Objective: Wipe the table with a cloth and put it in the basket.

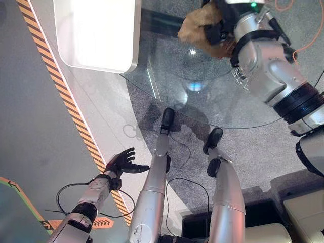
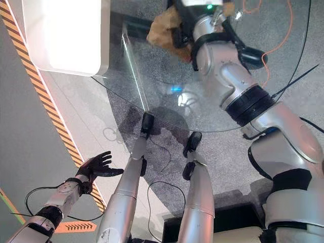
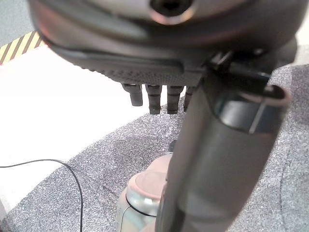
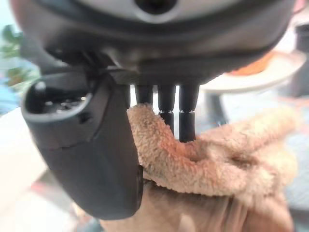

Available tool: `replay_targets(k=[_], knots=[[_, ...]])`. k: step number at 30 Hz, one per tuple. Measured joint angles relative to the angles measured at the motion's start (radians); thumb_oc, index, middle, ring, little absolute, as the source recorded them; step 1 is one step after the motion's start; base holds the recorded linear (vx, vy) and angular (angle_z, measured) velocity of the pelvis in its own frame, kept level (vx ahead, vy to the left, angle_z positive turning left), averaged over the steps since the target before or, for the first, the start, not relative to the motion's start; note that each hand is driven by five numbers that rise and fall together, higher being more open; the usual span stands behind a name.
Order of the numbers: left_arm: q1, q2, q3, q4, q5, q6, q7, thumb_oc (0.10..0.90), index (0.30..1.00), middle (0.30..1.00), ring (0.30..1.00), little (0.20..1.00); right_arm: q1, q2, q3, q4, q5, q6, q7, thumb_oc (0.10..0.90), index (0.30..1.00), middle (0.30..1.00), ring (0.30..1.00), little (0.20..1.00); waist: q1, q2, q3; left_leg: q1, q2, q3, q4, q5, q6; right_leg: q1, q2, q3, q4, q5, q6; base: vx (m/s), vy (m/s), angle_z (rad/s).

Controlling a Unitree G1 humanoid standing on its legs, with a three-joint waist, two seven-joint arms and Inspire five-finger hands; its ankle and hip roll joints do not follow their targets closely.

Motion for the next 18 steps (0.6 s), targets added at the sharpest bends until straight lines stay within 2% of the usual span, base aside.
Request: replay_targets(k=[8, 18], knots=[[-0.001, -0.016, 0.023, 0.0, 0.016, 0.001, 0.014, 0.8, 0.9, 0.9, 0.9, 0.9, 0.052, 0.047, -0.001, -0.1, -0.013, -0.008, 0.101, 0.1, 0.3, 0.3, 0.3, 0.2, 0.0, 0.0, 0.0, 0.0, 0.001, -0.004, 0.0, 0.0, -0.002, -0.001, 0.0, -0.004, 0.007, -0.004, -0.002, 0.0, 0.0, 0.0], [-0.013, -0.016, 0.039, 0.013, 0.02, 0.003, 0.018, 0.8, 0.9, 0.9, 0.9, 0.9, 0.112, 0.06, 0.0, -0.218, -0.009, -0.025, 0.186, 0.1, 0.3, 0.3, 0.3, 0.2, -0.014, -0.002, -0.001, -0.022, 0.0, -0.006, 0.026, -0.013, -0.006, -0.01, 0.001, -0.007, 0.01, -0.009, -0.003, -0.01, 0.005, 0.0]])
